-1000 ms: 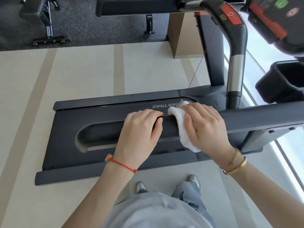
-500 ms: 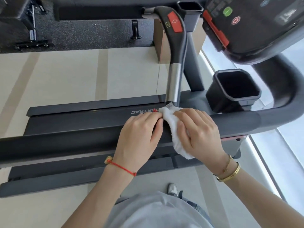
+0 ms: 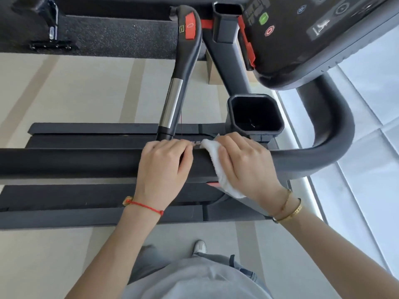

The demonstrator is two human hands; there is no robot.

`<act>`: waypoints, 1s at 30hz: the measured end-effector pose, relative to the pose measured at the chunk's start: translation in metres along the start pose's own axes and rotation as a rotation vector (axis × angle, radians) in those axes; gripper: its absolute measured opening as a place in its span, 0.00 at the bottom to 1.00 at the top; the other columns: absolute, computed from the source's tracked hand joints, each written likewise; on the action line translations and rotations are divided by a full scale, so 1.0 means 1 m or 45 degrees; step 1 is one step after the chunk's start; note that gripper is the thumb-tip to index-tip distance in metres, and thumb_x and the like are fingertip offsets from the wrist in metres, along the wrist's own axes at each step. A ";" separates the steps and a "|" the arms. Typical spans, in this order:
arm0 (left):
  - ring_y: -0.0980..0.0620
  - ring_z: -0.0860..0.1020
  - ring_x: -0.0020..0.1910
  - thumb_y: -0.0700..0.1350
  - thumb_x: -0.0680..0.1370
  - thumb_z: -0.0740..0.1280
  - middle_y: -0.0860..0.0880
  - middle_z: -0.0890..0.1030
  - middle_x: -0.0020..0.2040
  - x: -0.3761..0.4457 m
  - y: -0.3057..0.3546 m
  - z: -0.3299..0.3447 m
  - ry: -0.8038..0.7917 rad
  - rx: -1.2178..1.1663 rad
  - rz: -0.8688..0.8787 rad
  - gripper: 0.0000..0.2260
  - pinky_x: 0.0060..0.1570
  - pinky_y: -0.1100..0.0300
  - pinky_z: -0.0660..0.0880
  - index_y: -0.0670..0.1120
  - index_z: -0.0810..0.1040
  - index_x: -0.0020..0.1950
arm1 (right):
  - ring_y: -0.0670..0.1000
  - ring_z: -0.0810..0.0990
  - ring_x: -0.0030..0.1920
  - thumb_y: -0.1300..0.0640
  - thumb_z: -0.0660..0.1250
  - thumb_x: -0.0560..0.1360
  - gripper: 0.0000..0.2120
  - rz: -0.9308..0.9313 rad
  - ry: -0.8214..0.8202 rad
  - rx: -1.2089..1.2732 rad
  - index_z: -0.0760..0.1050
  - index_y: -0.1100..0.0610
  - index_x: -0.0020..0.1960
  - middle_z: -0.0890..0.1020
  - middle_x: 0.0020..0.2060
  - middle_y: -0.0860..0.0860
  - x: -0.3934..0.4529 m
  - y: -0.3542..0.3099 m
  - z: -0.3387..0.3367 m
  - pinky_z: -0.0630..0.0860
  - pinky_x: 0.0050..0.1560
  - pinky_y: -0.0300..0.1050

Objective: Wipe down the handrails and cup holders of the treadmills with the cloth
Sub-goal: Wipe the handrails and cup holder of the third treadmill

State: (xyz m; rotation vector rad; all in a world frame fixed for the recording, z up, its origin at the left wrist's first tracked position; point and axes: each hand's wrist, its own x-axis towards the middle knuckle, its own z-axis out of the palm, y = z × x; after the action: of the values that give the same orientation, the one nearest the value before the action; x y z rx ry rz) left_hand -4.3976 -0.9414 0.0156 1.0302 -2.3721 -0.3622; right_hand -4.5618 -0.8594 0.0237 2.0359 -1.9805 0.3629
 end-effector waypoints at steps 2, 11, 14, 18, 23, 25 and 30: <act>0.51 0.78 0.38 0.44 0.82 0.59 0.53 0.84 0.41 0.001 0.002 0.001 0.004 0.038 -0.025 0.13 0.51 0.55 0.70 0.46 0.82 0.47 | 0.55 0.73 0.42 0.58 0.52 0.79 0.17 -0.033 -0.091 -0.044 0.75 0.54 0.63 0.77 0.44 0.51 0.002 -0.002 0.003 0.72 0.41 0.51; 0.50 0.77 0.36 0.44 0.82 0.62 0.53 0.81 0.37 0.005 0.000 -0.001 -0.032 0.065 -0.054 0.10 0.51 0.54 0.71 0.47 0.82 0.47 | 0.58 0.78 0.47 0.56 0.55 0.81 0.15 0.009 0.051 0.085 0.78 0.62 0.57 0.80 0.51 0.55 -0.024 0.027 -0.002 0.75 0.51 0.51; 0.49 0.78 0.36 0.44 0.82 0.61 0.51 0.81 0.37 0.007 0.000 0.000 -0.053 0.056 -0.046 0.11 0.51 0.52 0.71 0.45 0.81 0.45 | 0.54 0.75 0.46 0.53 0.44 0.83 0.22 -0.016 -0.237 0.018 0.74 0.53 0.63 0.78 0.53 0.49 0.004 0.006 -0.003 0.72 0.47 0.48; 0.48 0.76 0.33 0.43 0.82 0.60 0.51 0.79 0.34 0.009 -0.002 -0.003 -0.089 -0.034 -0.047 0.12 0.47 0.49 0.74 0.42 0.80 0.44 | 0.52 0.72 0.43 0.53 0.44 0.84 0.22 -0.045 -0.215 0.075 0.75 0.52 0.63 0.77 0.49 0.47 0.018 -0.004 -0.003 0.72 0.43 0.46; 0.53 0.76 0.35 0.44 0.81 0.62 0.54 0.80 0.39 0.019 -0.001 -0.006 -0.067 -0.230 -0.009 0.09 0.38 0.56 0.75 0.44 0.81 0.48 | 0.57 0.77 0.40 0.52 0.56 0.82 0.18 -0.004 0.049 0.286 0.78 0.64 0.54 0.80 0.45 0.56 0.005 0.003 -0.001 0.74 0.43 0.51; 0.55 0.75 0.35 0.44 0.81 0.62 0.55 0.79 0.40 0.028 0.002 -0.005 -0.043 -0.261 0.000 0.08 0.37 0.60 0.72 0.45 0.80 0.48 | 0.59 0.78 0.44 0.52 0.57 0.82 0.18 0.015 0.131 0.360 0.78 0.65 0.56 0.80 0.48 0.58 0.001 0.007 -0.003 0.75 0.47 0.54; 0.58 0.79 0.46 0.44 0.81 0.62 0.54 0.83 0.50 0.052 0.015 0.007 -0.077 -0.309 0.027 0.10 0.46 0.69 0.73 0.47 0.81 0.57 | 0.49 0.75 0.56 0.50 0.53 0.83 0.20 0.369 0.437 0.591 0.74 0.63 0.61 0.76 0.56 0.54 -0.004 0.034 -0.021 0.70 0.58 0.38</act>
State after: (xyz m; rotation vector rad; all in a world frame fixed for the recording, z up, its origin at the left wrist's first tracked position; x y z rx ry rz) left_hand -4.4403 -0.9698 0.0354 0.8913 -2.3197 -0.6634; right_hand -4.5958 -0.8490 0.0427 1.7487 -2.1013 1.2455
